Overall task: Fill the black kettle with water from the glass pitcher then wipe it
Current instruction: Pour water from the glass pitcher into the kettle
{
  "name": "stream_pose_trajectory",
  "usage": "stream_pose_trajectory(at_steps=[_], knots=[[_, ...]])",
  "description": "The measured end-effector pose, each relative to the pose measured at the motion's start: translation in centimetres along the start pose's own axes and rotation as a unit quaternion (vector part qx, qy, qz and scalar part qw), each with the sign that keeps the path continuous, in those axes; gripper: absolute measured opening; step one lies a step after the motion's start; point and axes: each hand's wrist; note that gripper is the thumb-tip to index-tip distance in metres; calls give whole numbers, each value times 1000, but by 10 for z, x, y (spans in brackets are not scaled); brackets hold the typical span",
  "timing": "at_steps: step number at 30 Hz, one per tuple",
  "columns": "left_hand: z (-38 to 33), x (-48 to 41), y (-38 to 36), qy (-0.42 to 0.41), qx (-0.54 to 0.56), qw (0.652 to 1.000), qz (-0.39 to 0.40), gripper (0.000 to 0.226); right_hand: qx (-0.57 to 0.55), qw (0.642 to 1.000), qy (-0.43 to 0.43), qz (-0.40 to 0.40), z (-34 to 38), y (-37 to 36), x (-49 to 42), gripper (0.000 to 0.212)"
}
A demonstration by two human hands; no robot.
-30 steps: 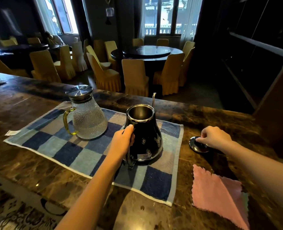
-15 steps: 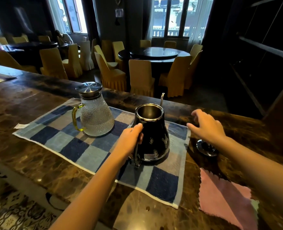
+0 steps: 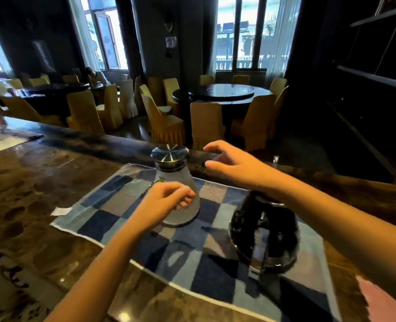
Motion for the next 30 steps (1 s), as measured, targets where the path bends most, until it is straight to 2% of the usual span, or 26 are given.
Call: stream_pose_trajectory(at_steps=[3, 6, 8, 12, 14, 16, 20, 24, 30], knots=[[29, -4, 45, -48, 47, 989, -129, 19, -14, 998, -22, 60, 9, -41, -22, 26], [67, -18, 75, -35, 35, 974, -223, 17, -5, 993, -56, 100, 9, -79, -35, 35], [95, -30, 85, -12, 24, 973, -228, 14, -25, 991, -80, 108, 5, -102, -39, 48], [139, -58, 80, 32, -32, 988, -150, 29, -54, 987, -91, 122, 1, -138, -43, 77], [151, -72, 70, 50, -17, 995, -90, 39, -90, 987, -101, 86, 1, -154, -44, 78], [159, -79, 60, 63, 6, 997, -45, 44, -173, 979, -104, 39, 3, -166, -43, 71], [171, -89, 55, 58, 29, 998, -17, 46, -304, 944, -109, -68, 6, -180, -45, 42], [175, -91, 55, 39, 48, 998, 12, 53, -299, 936, -125, -139, 3, -180, -44, 24], [169, -87, 51, -11, 6, 998, 62, 67, -210, 909, -136, -334, -17, -161, -35, 12]])
Point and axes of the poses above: each hand's wrist, its own x-axis away from the middle knuckle, its own y-axis out of the back of the hand, z = x × y, and after that the axes turned 7 degrees about -x, right-handed
